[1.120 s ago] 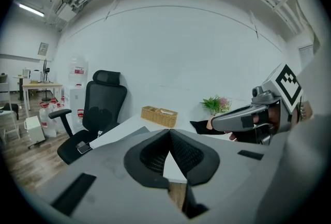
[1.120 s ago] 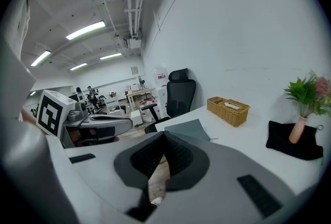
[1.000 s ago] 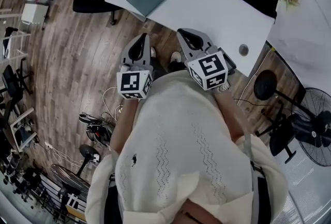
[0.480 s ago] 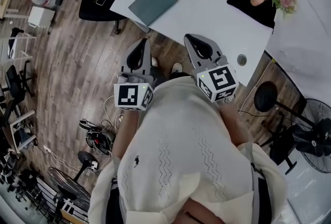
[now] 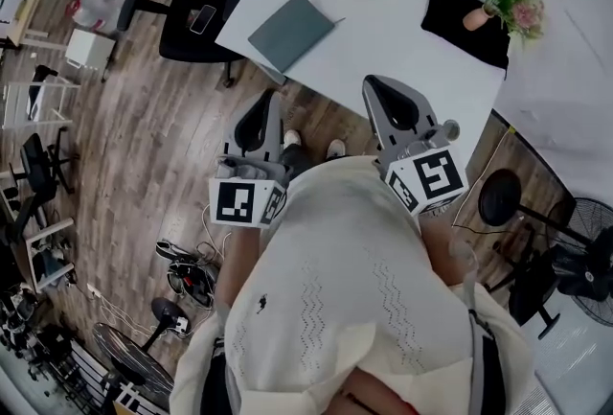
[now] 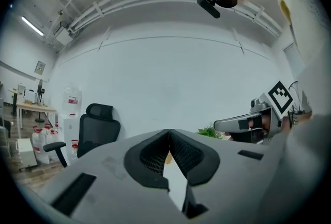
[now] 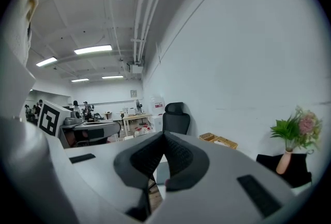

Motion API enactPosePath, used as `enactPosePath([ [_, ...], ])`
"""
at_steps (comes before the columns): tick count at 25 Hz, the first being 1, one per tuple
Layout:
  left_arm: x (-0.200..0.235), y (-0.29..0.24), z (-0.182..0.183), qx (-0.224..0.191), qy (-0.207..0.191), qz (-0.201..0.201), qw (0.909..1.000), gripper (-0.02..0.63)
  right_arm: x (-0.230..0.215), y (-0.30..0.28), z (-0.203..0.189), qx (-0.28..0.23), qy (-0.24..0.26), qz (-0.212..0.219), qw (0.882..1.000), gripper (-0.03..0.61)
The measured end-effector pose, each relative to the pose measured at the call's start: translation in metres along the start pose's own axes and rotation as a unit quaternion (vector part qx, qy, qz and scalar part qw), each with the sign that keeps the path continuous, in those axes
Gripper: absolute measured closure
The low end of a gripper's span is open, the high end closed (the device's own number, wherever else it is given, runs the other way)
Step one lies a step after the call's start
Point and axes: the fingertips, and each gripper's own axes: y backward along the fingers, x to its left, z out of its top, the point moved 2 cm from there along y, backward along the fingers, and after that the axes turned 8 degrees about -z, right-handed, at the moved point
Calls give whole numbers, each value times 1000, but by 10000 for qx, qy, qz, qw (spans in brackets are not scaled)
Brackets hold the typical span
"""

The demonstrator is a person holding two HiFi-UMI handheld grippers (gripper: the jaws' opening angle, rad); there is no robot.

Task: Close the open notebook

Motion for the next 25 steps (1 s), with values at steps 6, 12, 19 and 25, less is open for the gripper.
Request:
enactPosePath([
  [6,8,6,13,-123,32,116,9999,600,-2,6,15,-162,92,16,9998,578],
  [12,11,9,14,-203,165,143,9996,600,4,4,19,-256,61,74,9996,578],
  [19,8,8,10,-147,93,122,9998,601,11,2,16,-256,87,210,9994,578],
  [25,11,12,8,-138,108,203,9996,600,11,1,15,-233,84,212,9995,578],
])
